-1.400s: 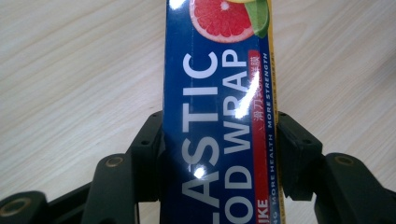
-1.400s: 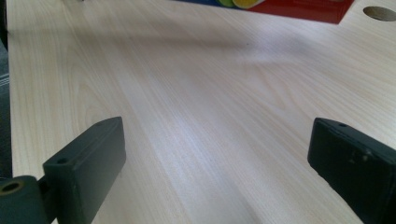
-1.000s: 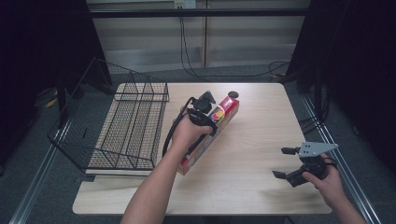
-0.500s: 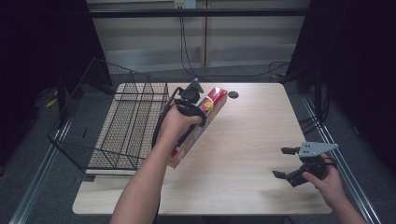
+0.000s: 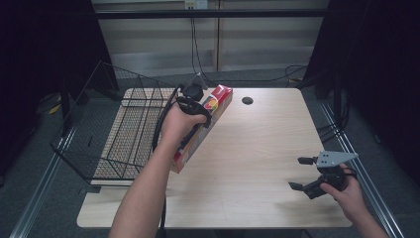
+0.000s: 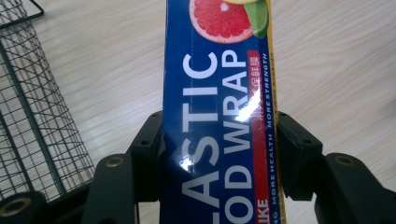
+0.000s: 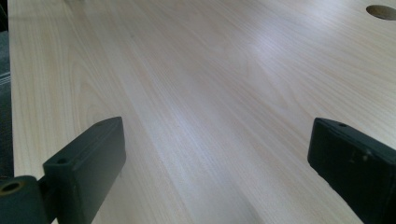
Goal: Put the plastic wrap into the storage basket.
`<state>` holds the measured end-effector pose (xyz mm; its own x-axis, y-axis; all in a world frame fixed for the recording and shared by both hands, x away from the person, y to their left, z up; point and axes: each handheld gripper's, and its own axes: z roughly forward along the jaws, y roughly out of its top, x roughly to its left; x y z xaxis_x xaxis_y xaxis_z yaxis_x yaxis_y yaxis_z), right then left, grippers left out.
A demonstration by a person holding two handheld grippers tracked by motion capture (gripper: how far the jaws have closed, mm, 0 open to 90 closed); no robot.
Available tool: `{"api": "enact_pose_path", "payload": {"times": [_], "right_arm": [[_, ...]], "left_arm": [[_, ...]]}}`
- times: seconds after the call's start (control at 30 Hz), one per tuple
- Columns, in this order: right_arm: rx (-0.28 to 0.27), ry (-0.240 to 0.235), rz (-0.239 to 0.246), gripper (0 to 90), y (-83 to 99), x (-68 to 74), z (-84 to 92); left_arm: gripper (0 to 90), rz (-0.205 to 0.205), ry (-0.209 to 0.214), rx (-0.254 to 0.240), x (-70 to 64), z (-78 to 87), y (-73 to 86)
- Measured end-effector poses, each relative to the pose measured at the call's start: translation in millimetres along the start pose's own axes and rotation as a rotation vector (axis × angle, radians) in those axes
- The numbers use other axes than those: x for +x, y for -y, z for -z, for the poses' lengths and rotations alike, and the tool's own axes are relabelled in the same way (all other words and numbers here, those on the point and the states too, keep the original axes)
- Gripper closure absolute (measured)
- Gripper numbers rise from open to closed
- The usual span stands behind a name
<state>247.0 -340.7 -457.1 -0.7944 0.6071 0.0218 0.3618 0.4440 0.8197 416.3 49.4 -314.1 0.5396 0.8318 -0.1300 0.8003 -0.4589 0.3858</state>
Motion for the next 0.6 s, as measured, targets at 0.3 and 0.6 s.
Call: {"api": "enact_pose_path", "payload": {"times": [0.3,0.6], "right_arm": [[0.000,-0.006,0.000,4.1,-0.1,0.5,-0.4],[0.003,-0.006,-0.001,4.1,-0.2,1.1,-0.8]], "left_arm": [[44.3,0.022,-0.021,-0.004,9.3,18.3,-1.1],[44.3,0.049,-0.025,-0.002,16.8,32.1,-1.4]]}}
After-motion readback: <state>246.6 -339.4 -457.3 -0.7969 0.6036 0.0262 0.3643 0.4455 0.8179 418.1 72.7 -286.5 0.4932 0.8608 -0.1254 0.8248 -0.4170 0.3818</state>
